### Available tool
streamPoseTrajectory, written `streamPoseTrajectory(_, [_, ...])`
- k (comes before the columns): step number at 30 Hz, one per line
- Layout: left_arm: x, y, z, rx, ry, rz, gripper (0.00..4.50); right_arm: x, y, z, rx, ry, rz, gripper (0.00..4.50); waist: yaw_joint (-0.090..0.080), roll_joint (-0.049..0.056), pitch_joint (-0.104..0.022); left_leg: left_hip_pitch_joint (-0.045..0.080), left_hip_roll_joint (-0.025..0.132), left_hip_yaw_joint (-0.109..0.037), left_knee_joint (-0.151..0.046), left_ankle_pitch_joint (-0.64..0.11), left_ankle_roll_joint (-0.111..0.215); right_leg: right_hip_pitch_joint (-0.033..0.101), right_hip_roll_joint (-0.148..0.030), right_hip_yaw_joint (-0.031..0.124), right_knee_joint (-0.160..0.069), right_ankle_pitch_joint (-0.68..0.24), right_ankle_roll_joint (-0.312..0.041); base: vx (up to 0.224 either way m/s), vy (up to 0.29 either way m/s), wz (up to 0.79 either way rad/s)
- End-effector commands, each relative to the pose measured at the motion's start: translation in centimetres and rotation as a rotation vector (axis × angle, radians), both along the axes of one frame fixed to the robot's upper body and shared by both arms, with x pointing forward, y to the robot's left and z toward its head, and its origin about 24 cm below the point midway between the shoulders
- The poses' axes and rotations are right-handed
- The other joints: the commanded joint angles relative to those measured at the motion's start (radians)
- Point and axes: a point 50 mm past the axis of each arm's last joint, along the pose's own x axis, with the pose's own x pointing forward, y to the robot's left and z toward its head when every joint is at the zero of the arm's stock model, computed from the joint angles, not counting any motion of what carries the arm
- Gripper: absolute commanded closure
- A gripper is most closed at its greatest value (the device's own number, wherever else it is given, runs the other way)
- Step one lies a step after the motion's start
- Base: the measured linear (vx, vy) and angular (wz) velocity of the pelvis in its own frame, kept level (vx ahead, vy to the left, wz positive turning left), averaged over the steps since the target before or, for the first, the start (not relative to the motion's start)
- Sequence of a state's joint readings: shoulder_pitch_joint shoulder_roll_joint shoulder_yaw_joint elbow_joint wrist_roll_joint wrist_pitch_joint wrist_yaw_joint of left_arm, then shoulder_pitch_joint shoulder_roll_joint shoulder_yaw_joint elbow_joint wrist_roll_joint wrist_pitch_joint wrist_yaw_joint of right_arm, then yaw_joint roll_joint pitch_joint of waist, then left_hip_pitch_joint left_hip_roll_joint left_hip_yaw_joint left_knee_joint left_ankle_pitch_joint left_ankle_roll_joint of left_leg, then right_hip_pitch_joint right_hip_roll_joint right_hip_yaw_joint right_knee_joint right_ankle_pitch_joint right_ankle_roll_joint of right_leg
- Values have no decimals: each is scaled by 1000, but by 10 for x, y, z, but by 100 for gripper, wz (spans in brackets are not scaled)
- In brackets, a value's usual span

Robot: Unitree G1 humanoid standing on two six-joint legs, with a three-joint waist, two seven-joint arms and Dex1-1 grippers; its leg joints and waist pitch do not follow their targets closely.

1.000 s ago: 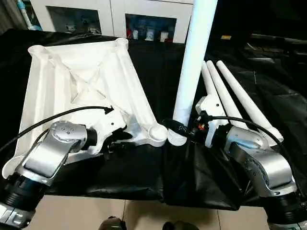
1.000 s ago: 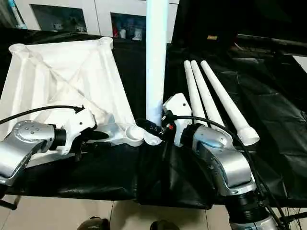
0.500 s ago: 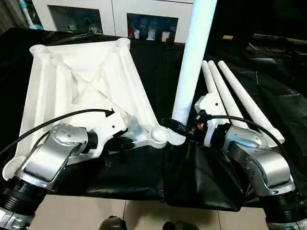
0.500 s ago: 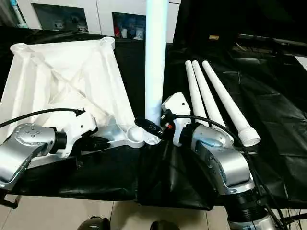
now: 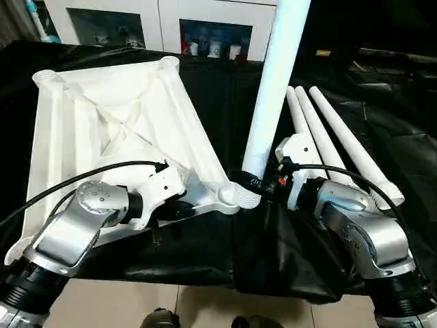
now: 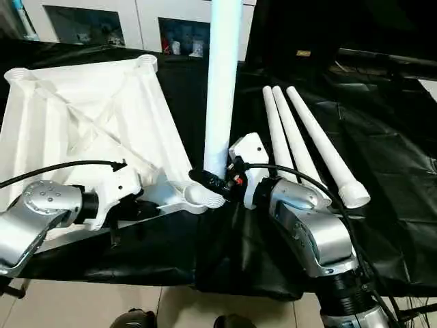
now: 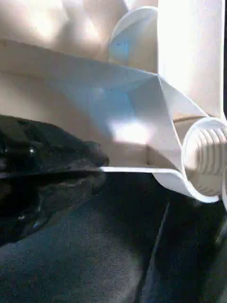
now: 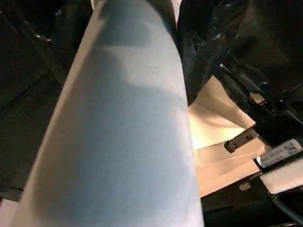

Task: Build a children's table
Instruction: Insert table leg to table base

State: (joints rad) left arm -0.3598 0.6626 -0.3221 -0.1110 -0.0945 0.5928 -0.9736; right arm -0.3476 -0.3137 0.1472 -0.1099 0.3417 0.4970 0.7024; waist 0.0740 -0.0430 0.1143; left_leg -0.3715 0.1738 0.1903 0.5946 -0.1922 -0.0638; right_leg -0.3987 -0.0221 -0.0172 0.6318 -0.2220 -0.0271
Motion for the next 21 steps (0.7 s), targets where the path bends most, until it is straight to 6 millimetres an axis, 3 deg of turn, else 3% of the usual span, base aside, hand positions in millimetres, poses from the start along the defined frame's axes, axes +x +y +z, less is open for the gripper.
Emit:
streamPoseTrajectory(1, [-1,3,-4,36,3,28,423,2,-1,6,7,-26,-4,264,-1,15,-56,18,58,-29,-70,-79,30,46,-106,55,-65,-12,-206,0,0,0])
streamPoseTrajectory(14, [0,4,-2,24,-9,37,434,3,-1,7,15,-26,-10,264,-3,16,-52,17,57,-30,-73,-96,24,43,-107,56,-70,-47,-200,0,0,0])
streamPoseTrajectory(21, [-5,-6,-1,-39,-48,-34,450,13,4,6,68,15,-45,264,-14,14,-49,14,57,-29,-73,-84,31,43,-106,56,-70,-29,-209,0,0,0])
